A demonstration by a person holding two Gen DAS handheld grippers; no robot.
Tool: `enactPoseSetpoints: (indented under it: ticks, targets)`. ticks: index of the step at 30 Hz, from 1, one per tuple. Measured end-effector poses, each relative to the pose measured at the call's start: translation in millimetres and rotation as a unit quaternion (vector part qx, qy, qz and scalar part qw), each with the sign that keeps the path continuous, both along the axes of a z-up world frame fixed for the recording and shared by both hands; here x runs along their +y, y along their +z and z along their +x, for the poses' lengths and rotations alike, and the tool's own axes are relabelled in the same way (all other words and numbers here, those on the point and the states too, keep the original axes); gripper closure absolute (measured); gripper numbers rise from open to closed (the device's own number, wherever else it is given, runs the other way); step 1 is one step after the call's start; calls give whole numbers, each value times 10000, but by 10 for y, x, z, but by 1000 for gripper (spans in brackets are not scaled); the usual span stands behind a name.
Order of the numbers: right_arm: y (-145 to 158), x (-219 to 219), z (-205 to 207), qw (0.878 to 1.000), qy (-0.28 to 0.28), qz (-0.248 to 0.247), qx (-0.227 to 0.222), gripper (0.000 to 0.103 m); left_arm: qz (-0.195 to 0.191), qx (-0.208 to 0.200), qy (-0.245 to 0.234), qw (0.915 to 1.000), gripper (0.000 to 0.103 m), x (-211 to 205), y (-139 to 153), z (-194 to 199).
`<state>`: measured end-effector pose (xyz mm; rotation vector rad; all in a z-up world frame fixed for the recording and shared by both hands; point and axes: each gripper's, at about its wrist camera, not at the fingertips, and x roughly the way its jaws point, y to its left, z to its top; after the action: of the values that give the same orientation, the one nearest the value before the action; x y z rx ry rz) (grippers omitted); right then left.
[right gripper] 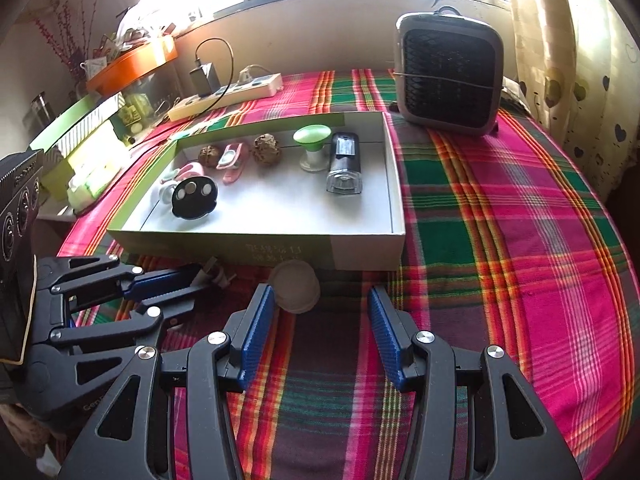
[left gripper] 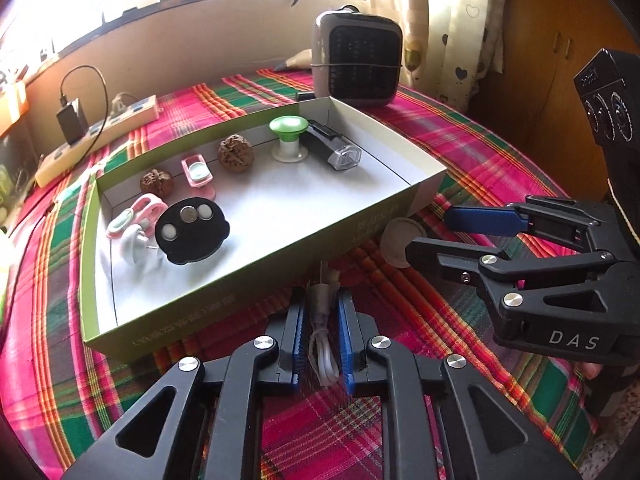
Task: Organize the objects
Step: 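Close the left tool on the white USB cable while the right tool grasps the white cup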
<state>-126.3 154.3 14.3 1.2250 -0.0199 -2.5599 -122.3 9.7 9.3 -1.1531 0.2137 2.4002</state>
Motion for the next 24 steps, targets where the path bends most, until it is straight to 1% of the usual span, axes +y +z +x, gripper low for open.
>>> enactPoseSetpoints:
  ticks: [5,8,14,20,21,22,23,24]
  targets:
    - [-8,-77,-15,9998,166,57,-3,53,0,-14,151,9999,90,-64,-1,60]
    - [-27,-125,-41,9997,229,89,-20,53,75,-54,276,9996,90,-131,-3,93]
    - [-68,-178,-103,9994,177,306,-44,53,190,-84,499,9985,90,-261,-11,174]
    - [-72,-242,-111,9985,169,518,34,53,304,-107,613,9976,90,-311,-15,186]
    - [-75,-252,-106,9983,161,554,55,55,332,-112,615,9975,90,-319,-19,185]
    - [-75,-255,-103,9981,120,604,71,61,371,-131,622,9973,90,-330,-18,179]
    - [-75,-250,-107,9980,76,627,75,63,409,-153,630,9971,90,-340,-18,173]
    - [-72,-243,-108,9978,24,657,82,70,440,-159,636,9969,90,-350,-20,172]
